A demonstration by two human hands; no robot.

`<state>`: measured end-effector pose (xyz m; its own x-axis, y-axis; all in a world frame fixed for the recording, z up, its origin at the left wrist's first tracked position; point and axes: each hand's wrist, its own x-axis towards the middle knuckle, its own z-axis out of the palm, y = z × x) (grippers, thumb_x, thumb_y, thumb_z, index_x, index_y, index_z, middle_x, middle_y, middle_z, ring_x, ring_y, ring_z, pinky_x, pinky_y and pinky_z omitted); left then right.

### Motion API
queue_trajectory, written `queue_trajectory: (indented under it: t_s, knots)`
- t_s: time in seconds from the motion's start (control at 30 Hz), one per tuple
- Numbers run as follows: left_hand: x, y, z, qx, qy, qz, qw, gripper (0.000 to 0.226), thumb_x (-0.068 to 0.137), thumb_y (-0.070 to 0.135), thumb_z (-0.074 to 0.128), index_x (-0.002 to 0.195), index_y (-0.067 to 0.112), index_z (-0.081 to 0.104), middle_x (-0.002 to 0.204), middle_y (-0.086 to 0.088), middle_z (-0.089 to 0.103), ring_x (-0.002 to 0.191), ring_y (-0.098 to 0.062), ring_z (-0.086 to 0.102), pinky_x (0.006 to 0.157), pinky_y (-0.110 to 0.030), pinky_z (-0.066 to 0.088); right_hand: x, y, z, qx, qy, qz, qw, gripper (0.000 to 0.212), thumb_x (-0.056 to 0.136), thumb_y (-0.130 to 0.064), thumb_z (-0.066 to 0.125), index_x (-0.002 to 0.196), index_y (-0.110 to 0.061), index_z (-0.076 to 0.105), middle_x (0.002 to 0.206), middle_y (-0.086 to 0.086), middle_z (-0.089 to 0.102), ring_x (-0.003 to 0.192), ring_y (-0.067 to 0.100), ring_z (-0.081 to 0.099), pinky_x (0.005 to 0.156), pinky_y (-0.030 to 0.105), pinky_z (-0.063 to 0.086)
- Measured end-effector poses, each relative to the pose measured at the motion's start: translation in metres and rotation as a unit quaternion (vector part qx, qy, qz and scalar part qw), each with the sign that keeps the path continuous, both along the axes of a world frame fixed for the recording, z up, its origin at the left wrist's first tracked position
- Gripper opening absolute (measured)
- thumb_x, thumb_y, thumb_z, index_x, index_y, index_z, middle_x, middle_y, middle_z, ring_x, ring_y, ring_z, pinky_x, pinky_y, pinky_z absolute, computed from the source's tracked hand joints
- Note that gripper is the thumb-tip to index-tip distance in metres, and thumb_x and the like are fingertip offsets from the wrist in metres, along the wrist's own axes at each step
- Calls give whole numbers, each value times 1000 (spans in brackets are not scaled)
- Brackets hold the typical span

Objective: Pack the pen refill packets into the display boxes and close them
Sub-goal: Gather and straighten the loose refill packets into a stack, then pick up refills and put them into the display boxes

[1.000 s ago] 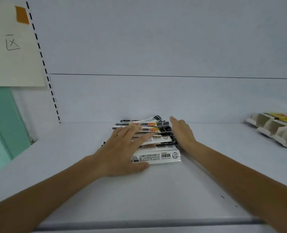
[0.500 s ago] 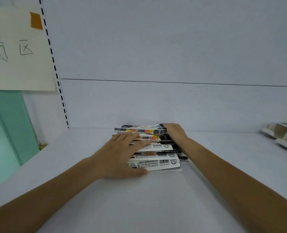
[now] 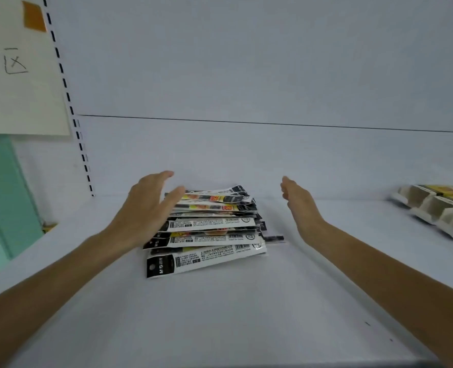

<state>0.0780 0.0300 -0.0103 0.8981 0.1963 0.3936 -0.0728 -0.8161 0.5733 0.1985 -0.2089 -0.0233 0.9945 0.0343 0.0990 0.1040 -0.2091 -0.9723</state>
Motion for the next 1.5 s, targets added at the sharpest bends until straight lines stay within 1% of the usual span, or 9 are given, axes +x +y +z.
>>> queue_trajectory:
  t_s: [0.27,0.37,0.47,0.63,0.73,0.93,1.2,1.33,1.5]
  knots:
    - [-1,-11,-10,-312,117,1,943,31,99,30,36,126,17,45,143,-22,37,131,-34,36,103,-36,27,-32,35,-16,38,67,27,997,47,93,-54,32,118,-17,48,110,-4,54,99,15,51,92,33,38]
    - [-5,-21,-4,-320,118,10,940,19,99,29,39,82,25,47,103,-1,61,97,-20,52,81,-26,33,-37,46,-14,73,97,45,992,60,73,-67,39,100,-16,59,98,7,69,89,28,68,87,47,52]
    - [-16,-15,-4,-331,97,-36,938,22,94,38,44,100,23,58,80,17,67,86,-12,57,77,-24,40,-37,44,-15,80,94,39,992,43,80,-57,43,81,-18,60,94,13,71,86,34,69,85,53,52]
    - [-27,-9,-15,-48,93,-83,991,88,71,62,65,142,24,28,121,24,43,119,-6,39,99,-22,31,-33,41,-18,94,99,36,990,25,90,-40,45,99,-19,56,96,10,69,85,30,68,81,48,55]
    - [-21,0,-31,160,151,-73,973,128,38,97,39,146,38,3,155,6,-1,144,-21,-3,118,-45,8,-32,47,-8,89,66,55,992,31,90,-34,51,114,-17,55,103,4,67,91,23,66,80,36,53]
    - [1,11,-18,237,163,-80,954,139,25,101,25,146,39,-5,155,1,-19,142,-20,-22,116,-46,-8,-16,44,22,-186,-113,92,972,53,90,-37,56,139,-22,41,142,-4,42,131,17,38,99,25,30]
    - [27,39,-3,33,44,-49,997,54,94,46,40,143,25,30,151,4,29,139,-12,24,111,-28,20,-14,61,11,-486,-328,139,798,31,96,-19,46,124,-24,59,117,-1,65,106,20,58,98,37,40]
    - [32,31,-4,166,71,-83,980,57,92,45,48,143,24,32,146,5,38,134,-15,34,111,-38,28,-22,63,12,-358,-365,163,843,29,95,-12,49,120,-18,63,118,-3,66,108,16,58,96,25,41]
    - [32,23,-1,217,-20,-75,973,28,97,33,43,119,24,59,94,4,68,76,-11,57,58,-15,34,-24,64,20,-286,-366,182,867,29,91,-9,57,119,-16,61,105,-2,68,92,6,59,83,7,42]
